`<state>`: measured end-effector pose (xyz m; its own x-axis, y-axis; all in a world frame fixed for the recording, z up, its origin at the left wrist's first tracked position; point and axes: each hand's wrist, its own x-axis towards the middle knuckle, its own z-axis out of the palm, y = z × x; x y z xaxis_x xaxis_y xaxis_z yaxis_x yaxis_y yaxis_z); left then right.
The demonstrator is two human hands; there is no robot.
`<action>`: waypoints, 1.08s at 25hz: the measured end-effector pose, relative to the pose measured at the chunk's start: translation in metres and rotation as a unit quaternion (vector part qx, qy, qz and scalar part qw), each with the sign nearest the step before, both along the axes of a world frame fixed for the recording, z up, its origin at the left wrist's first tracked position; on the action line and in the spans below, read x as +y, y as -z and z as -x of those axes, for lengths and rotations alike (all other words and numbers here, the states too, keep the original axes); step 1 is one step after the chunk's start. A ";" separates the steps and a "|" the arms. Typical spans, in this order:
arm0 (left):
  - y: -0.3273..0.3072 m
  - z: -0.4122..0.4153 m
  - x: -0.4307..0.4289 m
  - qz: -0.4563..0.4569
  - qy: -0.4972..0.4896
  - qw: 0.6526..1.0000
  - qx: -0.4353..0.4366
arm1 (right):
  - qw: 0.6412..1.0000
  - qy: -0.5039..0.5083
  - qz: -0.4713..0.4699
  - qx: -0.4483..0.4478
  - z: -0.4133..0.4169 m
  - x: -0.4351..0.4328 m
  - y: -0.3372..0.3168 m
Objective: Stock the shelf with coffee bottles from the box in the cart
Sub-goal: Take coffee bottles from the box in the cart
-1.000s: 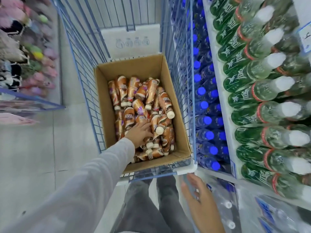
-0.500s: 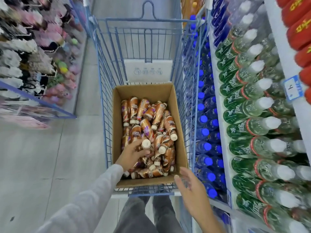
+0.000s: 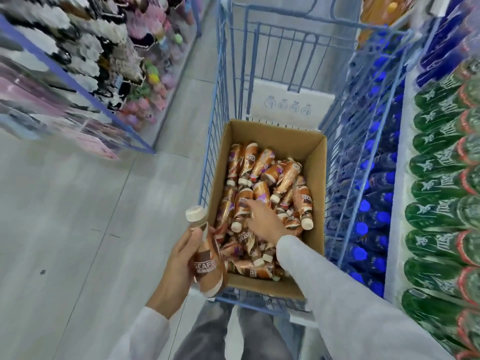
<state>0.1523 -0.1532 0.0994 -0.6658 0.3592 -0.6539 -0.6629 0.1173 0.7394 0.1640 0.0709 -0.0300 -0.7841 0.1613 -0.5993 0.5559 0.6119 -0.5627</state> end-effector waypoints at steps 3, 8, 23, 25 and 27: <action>0.009 0.003 -0.008 -0.011 -0.025 0.999 -0.022 | 0.984 -0.153 -0.085 0.012 0.024 0.015 0.049; 0.021 -0.003 -0.020 -0.016 -0.045 0.999 -0.023 | 0.955 -0.258 -0.139 0.040 0.041 0.022 0.096; -0.066 0.008 0.050 -0.044 0.118 0.992 0.002 | 0.881 0.378 0.182 0.220 -0.098 -0.011 -0.163; -0.084 0.005 0.077 -0.068 0.168 0.983 0.010 | 0.824 0.462 0.185 0.270 -0.129 -0.018 -0.199; -0.103 -0.007 0.108 -0.096 0.230 0.968 0.026 | 0.765 0.533 0.185 0.310 -0.163 -0.022 -0.231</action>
